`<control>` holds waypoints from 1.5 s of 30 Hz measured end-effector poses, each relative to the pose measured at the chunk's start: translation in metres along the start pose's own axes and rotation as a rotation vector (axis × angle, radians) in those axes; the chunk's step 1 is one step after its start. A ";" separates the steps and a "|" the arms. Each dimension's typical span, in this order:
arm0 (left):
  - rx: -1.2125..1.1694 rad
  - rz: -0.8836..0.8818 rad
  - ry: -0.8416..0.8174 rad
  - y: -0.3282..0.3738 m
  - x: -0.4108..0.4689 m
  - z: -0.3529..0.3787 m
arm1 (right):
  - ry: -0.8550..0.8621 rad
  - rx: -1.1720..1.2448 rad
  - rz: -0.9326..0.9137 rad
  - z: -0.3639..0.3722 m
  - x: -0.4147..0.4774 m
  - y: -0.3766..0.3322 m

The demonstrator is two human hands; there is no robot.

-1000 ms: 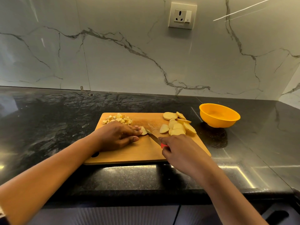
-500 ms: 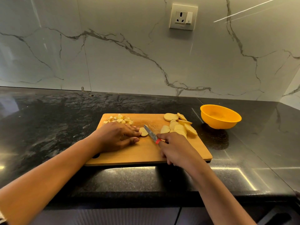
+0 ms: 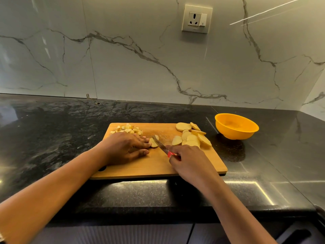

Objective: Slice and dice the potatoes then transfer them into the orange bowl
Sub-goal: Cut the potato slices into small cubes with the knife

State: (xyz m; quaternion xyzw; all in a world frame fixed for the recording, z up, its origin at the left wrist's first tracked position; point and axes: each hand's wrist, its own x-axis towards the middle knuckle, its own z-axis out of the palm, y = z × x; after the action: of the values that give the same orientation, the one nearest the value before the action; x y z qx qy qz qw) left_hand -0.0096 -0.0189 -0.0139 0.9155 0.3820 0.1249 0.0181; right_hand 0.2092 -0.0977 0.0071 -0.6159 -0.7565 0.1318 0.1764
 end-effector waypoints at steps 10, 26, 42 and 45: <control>0.042 -0.003 -0.032 -0.003 0.001 0.002 | -0.029 -0.090 -0.065 0.000 0.005 -0.006; -0.040 -0.040 -0.036 -0.001 0.001 0.001 | -0.018 -0.289 -0.167 -0.010 -0.033 -0.009; 0.055 -0.018 -0.037 -0.005 -0.001 0.001 | 0.080 -0.257 -0.125 0.018 0.005 -0.023; 0.053 -0.008 -0.024 -0.003 -0.002 0.002 | 0.055 -0.304 -0.147 0.018 0.010 -0.029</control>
State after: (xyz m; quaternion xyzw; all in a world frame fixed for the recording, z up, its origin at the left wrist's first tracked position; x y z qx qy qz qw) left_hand -0.0126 -0.0177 -0.0164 0.9156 0.3885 0.1038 -0.0010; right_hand 0.1742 -0.0932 0.0039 -0.5817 -0.8057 -0.0145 0.1112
